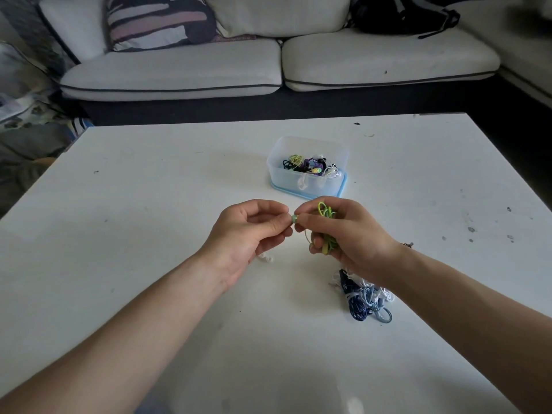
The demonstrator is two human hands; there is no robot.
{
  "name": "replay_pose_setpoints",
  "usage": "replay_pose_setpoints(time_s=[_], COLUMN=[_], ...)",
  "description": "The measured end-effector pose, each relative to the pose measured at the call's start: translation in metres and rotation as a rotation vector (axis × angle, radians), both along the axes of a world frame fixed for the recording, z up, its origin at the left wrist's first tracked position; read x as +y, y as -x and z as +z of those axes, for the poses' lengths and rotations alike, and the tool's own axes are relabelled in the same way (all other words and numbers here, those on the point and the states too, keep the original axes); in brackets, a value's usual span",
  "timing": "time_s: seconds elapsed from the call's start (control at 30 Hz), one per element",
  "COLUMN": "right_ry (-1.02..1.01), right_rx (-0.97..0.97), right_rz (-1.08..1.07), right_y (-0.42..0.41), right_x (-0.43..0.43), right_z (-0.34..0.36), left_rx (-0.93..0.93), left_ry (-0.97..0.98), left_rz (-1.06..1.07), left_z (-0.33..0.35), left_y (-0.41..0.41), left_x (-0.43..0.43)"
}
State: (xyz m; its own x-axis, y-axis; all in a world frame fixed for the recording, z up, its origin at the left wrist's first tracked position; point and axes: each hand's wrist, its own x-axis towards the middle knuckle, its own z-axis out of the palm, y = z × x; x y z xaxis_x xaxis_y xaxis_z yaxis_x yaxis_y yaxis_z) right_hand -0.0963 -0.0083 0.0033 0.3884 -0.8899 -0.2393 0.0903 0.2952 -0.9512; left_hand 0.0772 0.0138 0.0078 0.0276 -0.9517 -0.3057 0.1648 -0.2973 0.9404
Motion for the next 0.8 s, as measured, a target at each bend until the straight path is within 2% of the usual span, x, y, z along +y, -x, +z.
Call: replay_pose_setpoints(time_s=[0.1, 0.13, 0.23, 0.37, 0.43, 0.57, 0.8], right_ry=[-0.015, -0.029, -0.071, -0.144, -0.171, -0.214, -0.223], right_rx=[0.002, 0.001, 0.018, 0.054, 0.061, 0.047, 0.046], right_rz=[-0.019, -0.030, -0.059, -0.105, -0.124, -0.143, -0.135], right_y=[0.001, 0.001, 0.002, 0.004, 0.004, 0.006, 0.006], right_x=[-0.002, -0.003, -0.005, -0.007, -0.009, -0.010, -0.009], right_z=[0.000, -0.001, -0.007, -0.013, -0.015, -0.018, -0.020], left_rx=[-0.083, -0.189, -0.664, -1.052, -1.097, -1.170, -1.322], left_ry=[0.039, 0.074, 0.158, 0.145, 0.141, 0.140, 0.175], left_rz=[-0.015, 0.003, 0.061, -0.097, -0.145, -0.100, -0.136], left_z=[0.000, -0.003, -0.018, -0.052, -0.066, -0.087, -0.095], left_y=[-0.010, -0.020, -0.058, -0.085, -0.082, -0.074, -0.069], left_x=[-0.008, -0.013, -0.032, -0.040, -0.040, -0.045, -0.048])
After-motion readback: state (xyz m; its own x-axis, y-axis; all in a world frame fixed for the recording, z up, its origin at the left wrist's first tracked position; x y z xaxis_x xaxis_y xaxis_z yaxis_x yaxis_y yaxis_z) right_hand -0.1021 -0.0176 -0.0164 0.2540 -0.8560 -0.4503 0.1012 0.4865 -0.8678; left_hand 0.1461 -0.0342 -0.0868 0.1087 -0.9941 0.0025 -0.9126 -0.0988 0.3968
